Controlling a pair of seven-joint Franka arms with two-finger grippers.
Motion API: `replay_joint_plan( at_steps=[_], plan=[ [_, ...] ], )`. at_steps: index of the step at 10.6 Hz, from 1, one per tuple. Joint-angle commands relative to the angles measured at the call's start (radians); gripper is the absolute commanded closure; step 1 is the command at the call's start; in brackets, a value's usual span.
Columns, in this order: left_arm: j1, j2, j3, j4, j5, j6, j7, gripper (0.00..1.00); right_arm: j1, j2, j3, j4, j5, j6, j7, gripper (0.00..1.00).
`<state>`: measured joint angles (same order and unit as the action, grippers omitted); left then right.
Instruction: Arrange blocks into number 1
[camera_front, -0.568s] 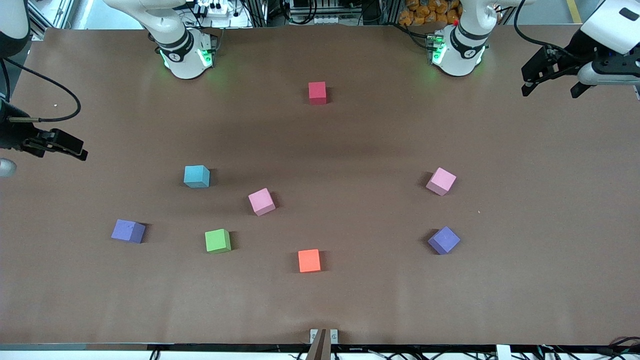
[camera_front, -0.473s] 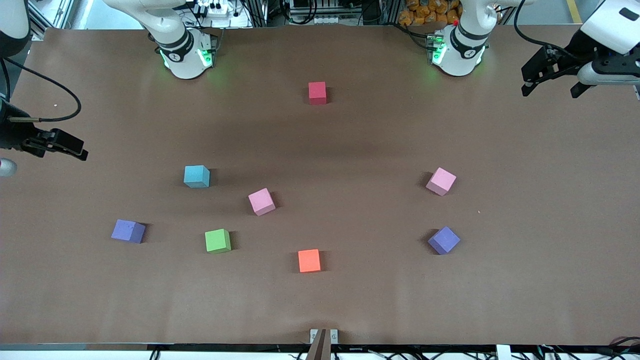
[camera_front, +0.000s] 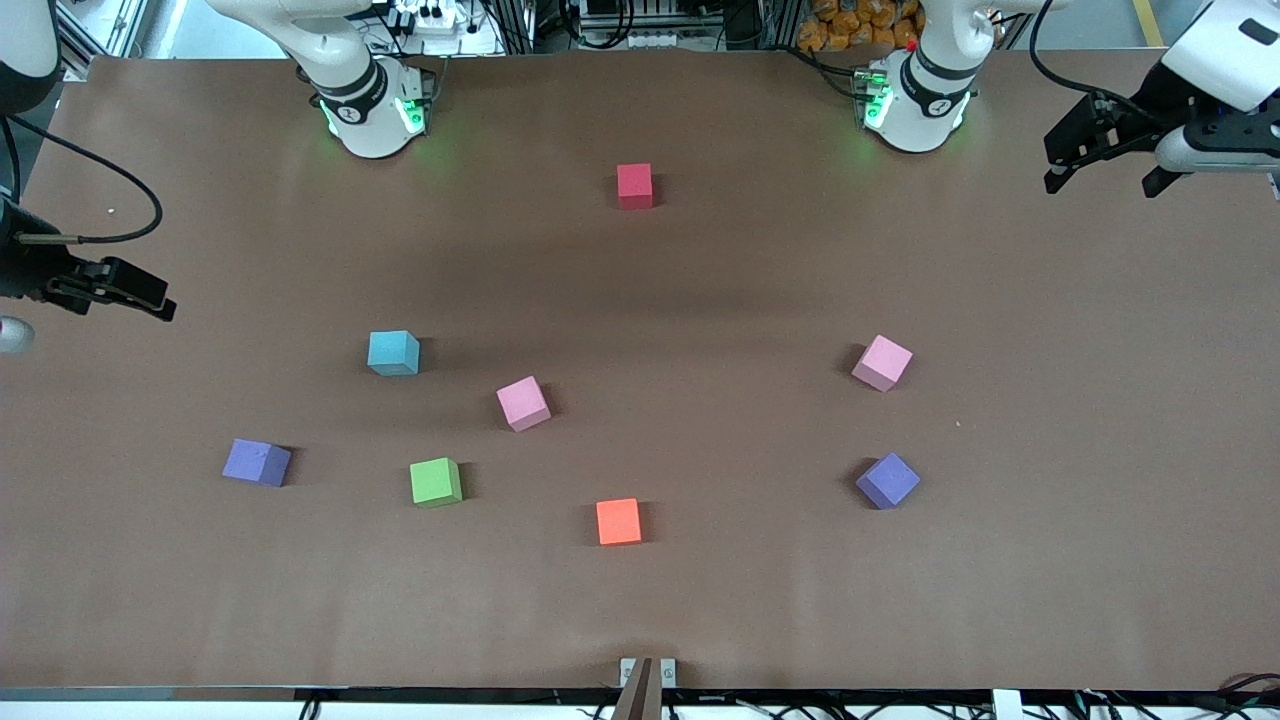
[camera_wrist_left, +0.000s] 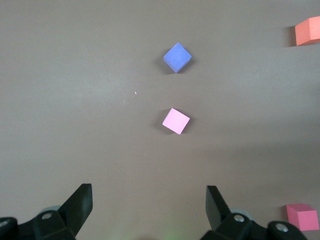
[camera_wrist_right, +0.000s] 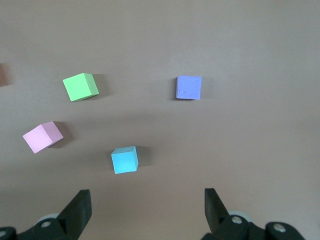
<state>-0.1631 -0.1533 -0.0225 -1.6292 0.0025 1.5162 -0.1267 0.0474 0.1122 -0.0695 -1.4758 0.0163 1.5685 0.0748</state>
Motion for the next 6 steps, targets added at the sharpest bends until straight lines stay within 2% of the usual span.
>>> replay_joint_plan(
  at_steps=[1, 3, 6],
  plan=[
    [-0.016, 0.056, -0.038, -0.018, -0.009, -0.021, -0.072, 0.00, 0.000, -0.006, 0.004, 0.012, -0.018, -0.016, 0.010, 0.00],
    [-0.019, 0.075, -0.069, -0.055, -0.027, -0.018, -0.084, 0.00, -0.001, -0.006, 0.002, 0.012, -0.018, -0.016, 0.010, 0.00],
    [-0.024, 0.119, -0.227, -0.107, -0.033, -0.011, -0.172, 0.00, -0.009, 0.009, 0.004, 0.006, -0.015, -0.013, 0.010, 0.00]
  ],
)
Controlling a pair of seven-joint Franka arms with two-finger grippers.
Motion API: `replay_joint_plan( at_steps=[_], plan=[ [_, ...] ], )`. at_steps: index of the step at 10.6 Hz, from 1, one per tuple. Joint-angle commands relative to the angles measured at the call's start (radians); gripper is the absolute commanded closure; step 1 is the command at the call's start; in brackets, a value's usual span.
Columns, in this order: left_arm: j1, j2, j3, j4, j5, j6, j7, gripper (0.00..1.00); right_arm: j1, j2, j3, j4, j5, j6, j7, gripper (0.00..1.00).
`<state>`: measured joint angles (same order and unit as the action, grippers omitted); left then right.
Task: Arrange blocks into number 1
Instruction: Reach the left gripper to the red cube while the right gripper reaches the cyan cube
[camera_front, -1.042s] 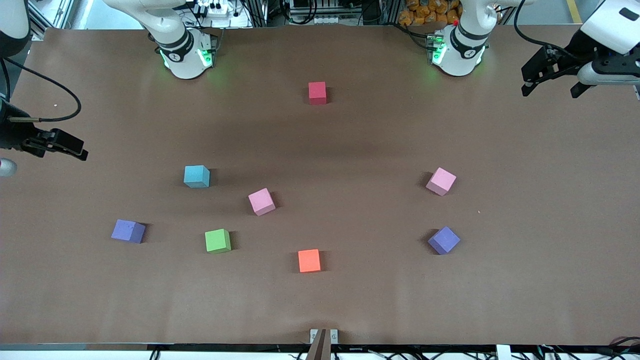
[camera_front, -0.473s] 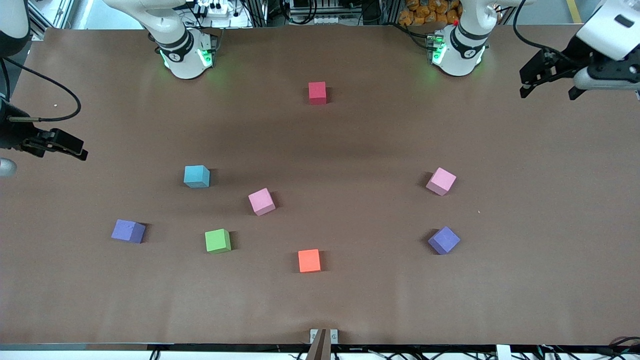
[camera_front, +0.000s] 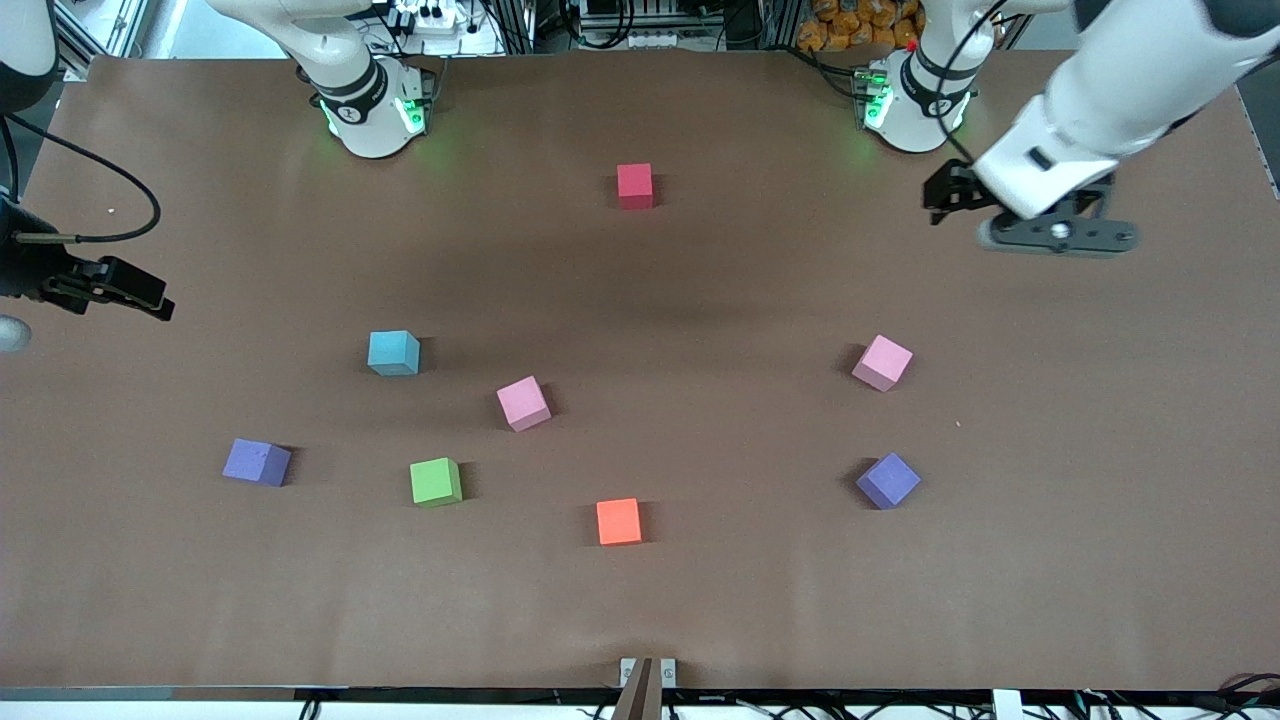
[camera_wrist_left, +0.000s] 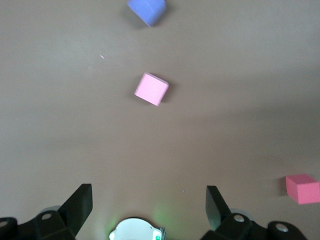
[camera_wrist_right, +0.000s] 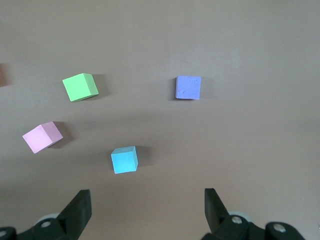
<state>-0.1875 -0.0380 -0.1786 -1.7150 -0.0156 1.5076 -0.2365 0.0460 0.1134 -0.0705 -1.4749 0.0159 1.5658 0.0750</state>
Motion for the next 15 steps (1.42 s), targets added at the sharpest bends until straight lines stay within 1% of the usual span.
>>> replay_joint_plan(
  at_steps=[1, 3, 4, 5, 6, 8, 9, 10, 11, 13, 15],
  plan=[
    [-0.001, 0.027, -0.117, -0.021, -0.017, -0.003, -0.119, 0.00, -0.006, 0.029, 0.005, 0.004, -0.011, 0.000, 0.009, 0.00],
    [-0.003, 0.102, -0.232, -0.020, -0.017, 0.040, -0.275, 0.00, -0.005, 0.089, 0.005, 0.004, 0.001, 0.034, 0.011, 0.00],
    [-0.009, 0.160, -0.293, -0.015, -0.023, 0.049, -0.347, 0.00, 0.000, 0.126, 0.006, 0.004, 0.004, 0.061, 0.011, 0.00],
    [-0.026, 0.231, -0.332, -0.011, -0.042, 0.065, -0.433, 0.00, 0.006, 0.158, 0.006, 0.002, 0.004, 0.088, 0.009, 0.00],
    [-0.077, 0.313, -0.343, -0.008, -0.053, 0.097, -0.519, 0.00, 0.018, 0.193, 0.008, 0.002, 0.006, 0.111, 0.000, 0.00],
    [-0.227, 0.468, -0.343, 0.000, -0.055, 0.196, -0.697, 0.00, 0.049, 0.271, 0.014, 0.002, 0.006, 0.146, -0.006, 0.00],
    [-0.277, 0.521, -0.343, 0.002, -0.063, 0.235, -0.772, 0.00, 0.051, 0.270, 0.036, -0.060, 0.004, 0.190, -0.007, 0.00],
    [-0.317, 0.562, -0.343, 0.002, -0.123, 0.294, -0.846, 0.00, 0.057, 0.253, 0.049, -0.165, 0.004, 0.286, -0.007, 0.00],
    [-0.334, 0.587, -0.343, 0.002, -0.176, 0.325, -0.883, 0.00, 0.063, 0.255, 0.051, -0.239, 0.004, 0.343, -0.020, 0.00],
    [-0.389, 0.599, -0.341, -0.012, -0.220, 0.359, -0.900, 0.00, 0.080, 0.262, 0.052, -0.341, 0.004, 0.439, -0.052, 0.00],
    [-0.409, 0.613, -0.340, -0.028, -0.208, 0.436, -0.905, 0.00, 0.101, 0.297, 0.054, -0.363, 0.004, 0.465, -0.057, 0.00]
  ],
)
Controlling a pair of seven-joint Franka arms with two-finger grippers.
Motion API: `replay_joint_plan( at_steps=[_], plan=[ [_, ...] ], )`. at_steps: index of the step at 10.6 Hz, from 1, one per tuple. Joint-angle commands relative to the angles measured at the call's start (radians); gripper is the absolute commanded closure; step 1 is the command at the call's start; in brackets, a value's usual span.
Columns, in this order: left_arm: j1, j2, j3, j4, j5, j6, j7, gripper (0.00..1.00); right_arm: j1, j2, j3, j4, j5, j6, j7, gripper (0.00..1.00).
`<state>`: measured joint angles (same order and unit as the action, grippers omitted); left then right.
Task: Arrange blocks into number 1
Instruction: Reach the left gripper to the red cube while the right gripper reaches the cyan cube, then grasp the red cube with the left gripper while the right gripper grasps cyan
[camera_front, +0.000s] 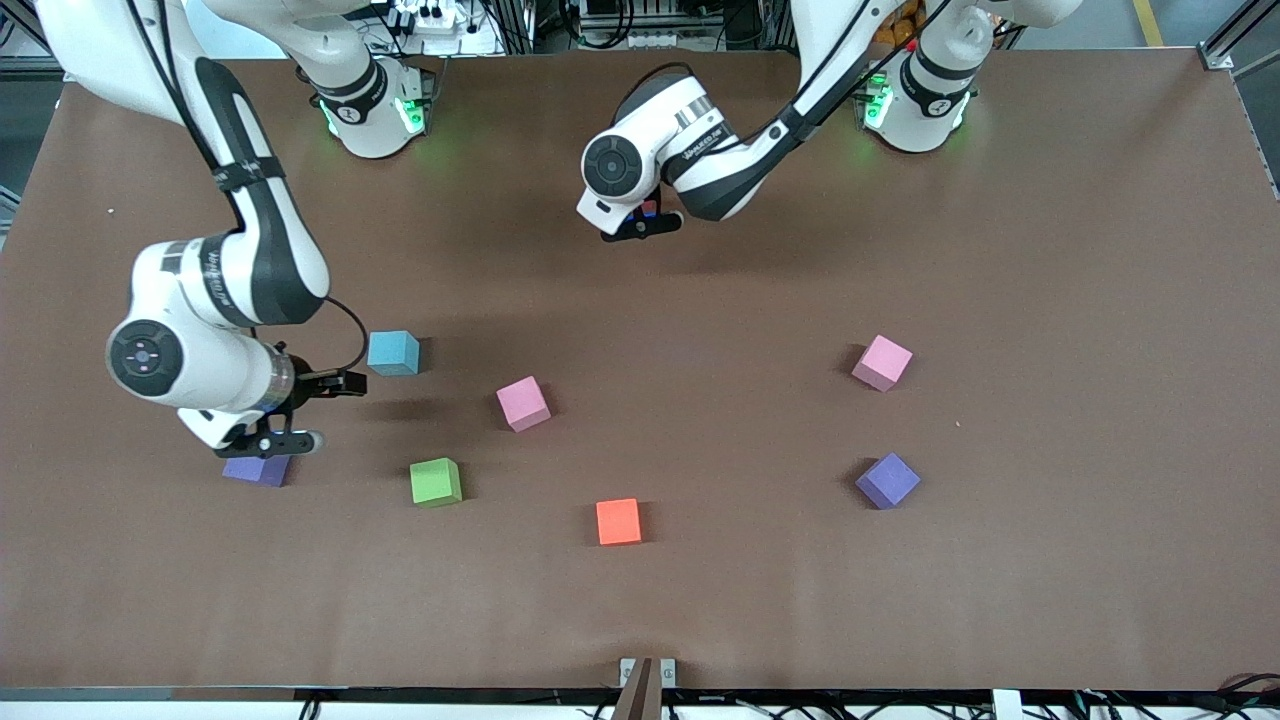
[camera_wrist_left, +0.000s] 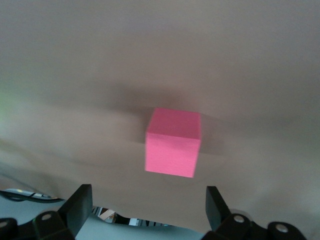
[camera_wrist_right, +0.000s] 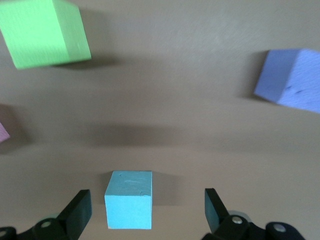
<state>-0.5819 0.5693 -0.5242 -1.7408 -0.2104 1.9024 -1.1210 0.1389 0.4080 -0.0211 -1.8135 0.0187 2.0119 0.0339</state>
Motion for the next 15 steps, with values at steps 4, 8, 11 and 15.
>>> replay_joint_plan(
  at_steps=[4, 8, 11, 15],
  plan=[
    [-0.055, 0.050, 0.006, -0.025, 0.045, 0.083, 0.033, 0.00, 0.042, 0.011, 0.004, -0.124, 0.001, 0.086, -0.017, 0.00],
    [-0.087, 0.101, 0.007, -0.025, 0.063, 0.122, 0.033, 0.00, 0.054, 0.017, 0.004, -0.162, 0.001, 0.117, -0.057, 0.00],
    [-0.087, 0.148, 0.009, -0.023, 0.114, 0.168, 0.033, 0.00, 0.062, 0.032, 0.004, -0.191, 0.000, 0.183, -0.083, 0.00],
    [-0.102, 0.161, 0.009, -0.025, 0.138, 0.169, -0.028, 1.00, 0.062, 0.043, 0.004, -0.202, 0.000, 0.191, -0.091, 0.00]
  ],
)
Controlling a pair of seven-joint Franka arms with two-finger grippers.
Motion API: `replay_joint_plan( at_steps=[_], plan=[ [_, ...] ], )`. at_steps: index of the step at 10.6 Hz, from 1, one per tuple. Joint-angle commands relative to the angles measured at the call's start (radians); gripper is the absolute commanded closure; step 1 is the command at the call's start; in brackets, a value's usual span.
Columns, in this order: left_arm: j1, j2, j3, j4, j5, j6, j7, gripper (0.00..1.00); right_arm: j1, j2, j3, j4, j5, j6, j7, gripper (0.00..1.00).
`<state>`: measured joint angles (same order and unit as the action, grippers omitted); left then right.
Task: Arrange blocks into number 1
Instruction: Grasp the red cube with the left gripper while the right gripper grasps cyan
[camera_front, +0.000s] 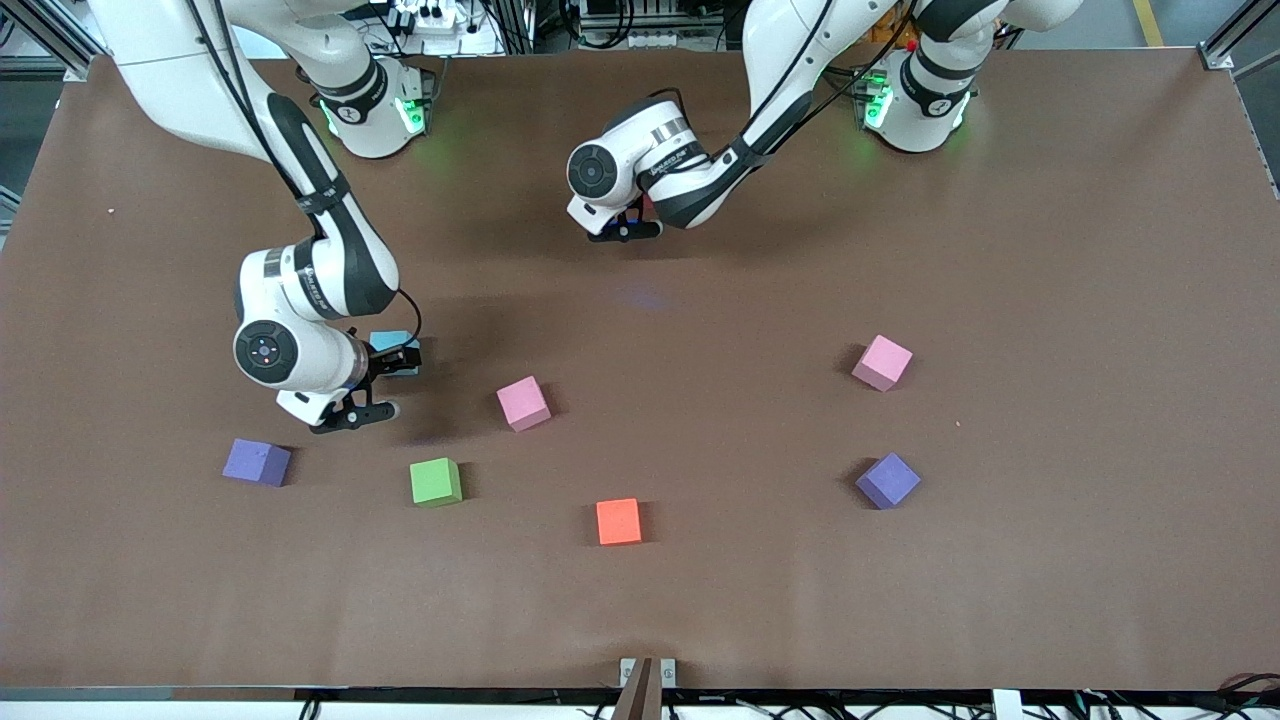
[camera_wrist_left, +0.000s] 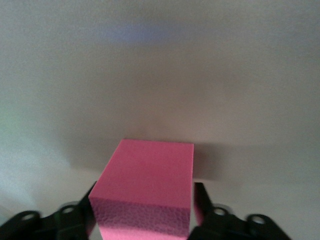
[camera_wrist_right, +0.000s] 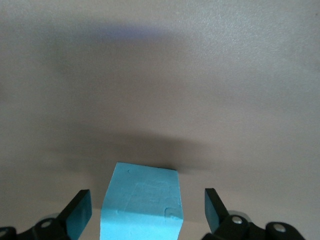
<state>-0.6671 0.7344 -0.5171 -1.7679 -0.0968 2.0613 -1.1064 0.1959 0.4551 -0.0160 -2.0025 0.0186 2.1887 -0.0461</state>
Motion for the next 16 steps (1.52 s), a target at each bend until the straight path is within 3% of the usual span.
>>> replay_joint_plan(
  at_steps=[1, 3, 6, 7, 9, 10, 12, 16],
  plan=[
    [-0.022, -0.004, 0.003, 0.004, 0.029, 0.010, -0.074, 1.00, 0.005, -0.004, -0.001, -0.021, 0.000, 0.017, -0.009, 0.00],
    [-0.042, -0.010, 0.005, 0.013, 0.046, 0.010, -0.099, 1.00, 0.002, -0.004, -0.002, -0.044, 0.000, 0.017, -0.011, 0.00],
    [-0.043, -0.012, 0.003, 0.045, 0.266, 0.035, -0.122, 1.00, 0.002, -0.004, -0.002, -0.068, 0.001, 0.014, -0.006, 0.00],
    [-0.042, -0.012, 0.003, 0.045, 0.307, 0.090, -0.124, 1.00, 0.002, -0.003, -0.002, -0.071, 0.003, 0.014, -0.005, 0.08],
    [-0.037, -0.004, 0.005, 0.061, 0.315, 0.147, -0.107, 1.00, 0.002, -0.004, -0.005, -0.070, 0.036, 0.005, 0.002, 0.51],
    [-0.035, -0.003, 0.005, 0.059, 0.316, 0.170, -0.105, 1.00, 0.004, -0.006, -0.010, -0.065, 0.072, 0.002, -0.004, 0.56],
    [-0.035, 0.013, 0.008, 0.062, 0.312, 0.186, -0.096, 1.00, 0.002, -0.028, -0.010, -0.050, 0.073, 0.002, -0.005, 0.55],
    [-0.058, 0.036, 0.009, 0.090, 0.313, 0.186, -0.090, 1.00, 0.007, -0.166, -0.010, -0.050, 0.073, 0.002, 0.027, 0.54]
  ],
)
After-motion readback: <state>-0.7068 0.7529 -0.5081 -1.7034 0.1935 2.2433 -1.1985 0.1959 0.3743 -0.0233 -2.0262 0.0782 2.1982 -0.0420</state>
